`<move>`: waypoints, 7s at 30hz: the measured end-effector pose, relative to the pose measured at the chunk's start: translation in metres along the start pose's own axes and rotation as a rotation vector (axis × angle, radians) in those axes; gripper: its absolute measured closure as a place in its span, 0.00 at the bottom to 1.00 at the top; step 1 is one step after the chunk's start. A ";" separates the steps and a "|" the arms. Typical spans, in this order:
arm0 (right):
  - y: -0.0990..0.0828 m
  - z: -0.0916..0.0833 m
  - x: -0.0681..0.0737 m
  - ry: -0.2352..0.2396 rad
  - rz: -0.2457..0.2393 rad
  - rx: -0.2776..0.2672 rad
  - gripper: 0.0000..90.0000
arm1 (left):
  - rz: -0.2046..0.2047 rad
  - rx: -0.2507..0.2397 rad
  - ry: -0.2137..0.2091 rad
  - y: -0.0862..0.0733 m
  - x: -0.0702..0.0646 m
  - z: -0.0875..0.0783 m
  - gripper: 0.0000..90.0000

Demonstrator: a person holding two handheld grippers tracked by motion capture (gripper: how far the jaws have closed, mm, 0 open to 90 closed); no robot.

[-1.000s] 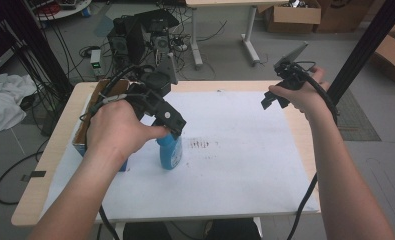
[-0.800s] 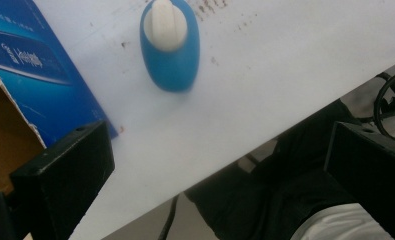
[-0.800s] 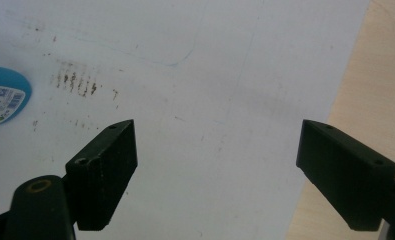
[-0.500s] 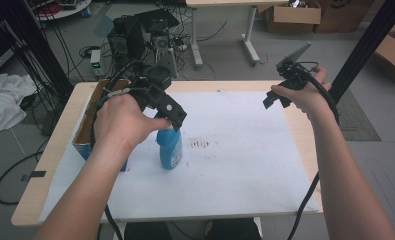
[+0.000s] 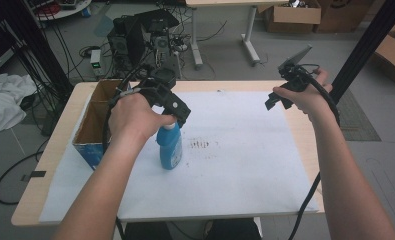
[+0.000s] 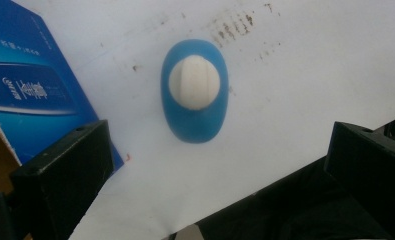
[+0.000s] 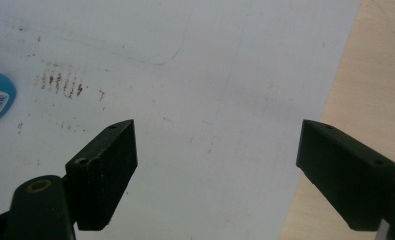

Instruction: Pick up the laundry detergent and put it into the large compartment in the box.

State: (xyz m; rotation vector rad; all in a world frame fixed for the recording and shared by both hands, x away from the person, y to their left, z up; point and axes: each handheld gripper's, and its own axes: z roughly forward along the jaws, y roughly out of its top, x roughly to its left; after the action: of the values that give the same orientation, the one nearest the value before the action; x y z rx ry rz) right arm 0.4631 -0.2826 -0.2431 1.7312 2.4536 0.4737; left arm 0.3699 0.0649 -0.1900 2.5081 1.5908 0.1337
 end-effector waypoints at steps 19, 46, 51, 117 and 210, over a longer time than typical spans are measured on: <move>-0.001 0.007 -0.004 0.012 0.004 -0.002 0.19 | -0.055 0.046 0.038 0.014 0.005 0.041 0.00; -0.003 0.018 -0.003 0.024 0.003 0.004 0.19 | -0.052 0.109 0.063 0.019 0.001 0.091 0.00; -0.003 0.019 -0.005 0.023 -0.001 0.005 0.19 | -0.062 0.108 0.062 0.019 0.003 0.095 0.00; -0.004 0.025 -0.003 0.046 -0.022 -0.012 0.19 | -0.073 0.110 0.061 0.021 0.006 0.100 0.42; -0.005 0.020 -0.018 0.051 0.002 -0.021 0.18 | -0.481 -0.055 0.223 -0.031 0.162 -0.079 0.42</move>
State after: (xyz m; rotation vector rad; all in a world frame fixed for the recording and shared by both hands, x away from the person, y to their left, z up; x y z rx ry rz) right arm 0.4703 -0.2970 -0.2655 1.7343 2.4728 0.5484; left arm 0.3981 0.2316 -0.1202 2.0536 2.1916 0.3953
